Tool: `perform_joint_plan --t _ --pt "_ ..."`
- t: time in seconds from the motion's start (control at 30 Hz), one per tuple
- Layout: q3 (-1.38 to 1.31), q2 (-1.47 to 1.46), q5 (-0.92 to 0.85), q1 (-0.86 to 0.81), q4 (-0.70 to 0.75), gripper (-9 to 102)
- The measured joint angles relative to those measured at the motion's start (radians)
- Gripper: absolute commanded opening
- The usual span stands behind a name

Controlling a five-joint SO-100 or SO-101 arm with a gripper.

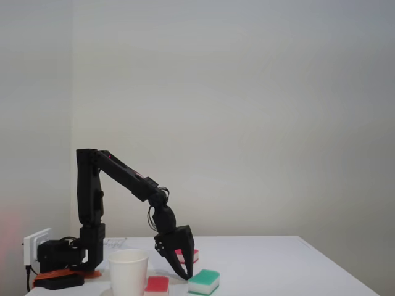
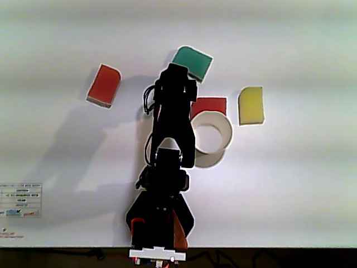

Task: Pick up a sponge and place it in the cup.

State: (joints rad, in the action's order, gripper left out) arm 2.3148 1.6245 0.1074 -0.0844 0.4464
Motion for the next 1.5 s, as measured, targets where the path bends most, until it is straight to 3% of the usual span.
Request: perform_joint_plan --t 0.37,0.73,0.9,1.07,1.17,1.5 --pt "0.0 0.13 -0.018 -0.038 0.103 5" --pt "-0.072 0.256 -0.008 -0.018 0.293 13" --pt "-0.107 0.311 -0.029 -0.08 0.41 26" --pt "-0.107 0.353 -0.077 -0.118 0.423 45" --pt "-0.107 0.357 -0.077 -0.118 0.423 49" --pt "-0.178 0.357 0.067 0.17 0.416 46"
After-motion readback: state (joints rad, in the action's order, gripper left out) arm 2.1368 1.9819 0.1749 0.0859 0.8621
